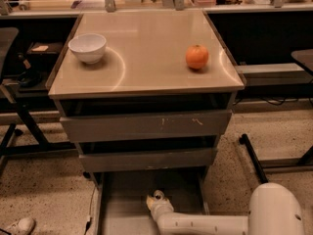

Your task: Place green can into bottom drawer

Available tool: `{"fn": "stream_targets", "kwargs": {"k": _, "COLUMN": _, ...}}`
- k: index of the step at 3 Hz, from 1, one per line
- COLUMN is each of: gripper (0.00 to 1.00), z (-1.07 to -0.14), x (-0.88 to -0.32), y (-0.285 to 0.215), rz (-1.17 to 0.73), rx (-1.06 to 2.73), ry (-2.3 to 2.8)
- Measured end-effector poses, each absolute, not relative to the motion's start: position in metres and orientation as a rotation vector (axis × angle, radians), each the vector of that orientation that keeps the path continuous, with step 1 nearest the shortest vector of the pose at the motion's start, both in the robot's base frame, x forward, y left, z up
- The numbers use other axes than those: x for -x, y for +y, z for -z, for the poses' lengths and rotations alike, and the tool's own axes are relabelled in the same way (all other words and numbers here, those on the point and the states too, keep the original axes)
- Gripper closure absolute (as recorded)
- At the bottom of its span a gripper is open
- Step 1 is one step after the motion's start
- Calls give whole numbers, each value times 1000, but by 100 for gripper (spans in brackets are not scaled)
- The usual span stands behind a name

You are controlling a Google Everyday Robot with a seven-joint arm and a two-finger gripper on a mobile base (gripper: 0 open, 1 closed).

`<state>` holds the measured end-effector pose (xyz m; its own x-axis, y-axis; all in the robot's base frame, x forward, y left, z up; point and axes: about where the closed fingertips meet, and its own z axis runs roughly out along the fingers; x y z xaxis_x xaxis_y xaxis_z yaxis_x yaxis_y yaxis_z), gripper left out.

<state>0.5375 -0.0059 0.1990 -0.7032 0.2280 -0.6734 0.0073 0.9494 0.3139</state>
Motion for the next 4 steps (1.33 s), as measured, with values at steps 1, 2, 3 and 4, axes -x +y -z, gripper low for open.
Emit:
{"fn": "stream_targets", "kwargs": {"k": 1, "gripper": 100, "z": -189, "x": -541, "y": -6, "rz": -295, "rx": -168, "ry": 2326}}
{"fn": "stream_targets", "kwargs": {"k": 2, "gripper": 100, "z": -181, "x": -541, "y": -4, "rz": -229, "rx": -164, "ry": 2328}}
{"fn": "stream_targets", "kwargs": {"k": 3, "gripper": 100, "z": -174, "x": -540, "y": -3, "rz": -189, "rx": -172, "ry": 2332}}
{"fn": "stream_targets", "kwargs": {"k": 4, "gripper": 100, "z": -175, "x": -535, "y": -2, "rz": -160, "rx": -171, "ry": 2330}}
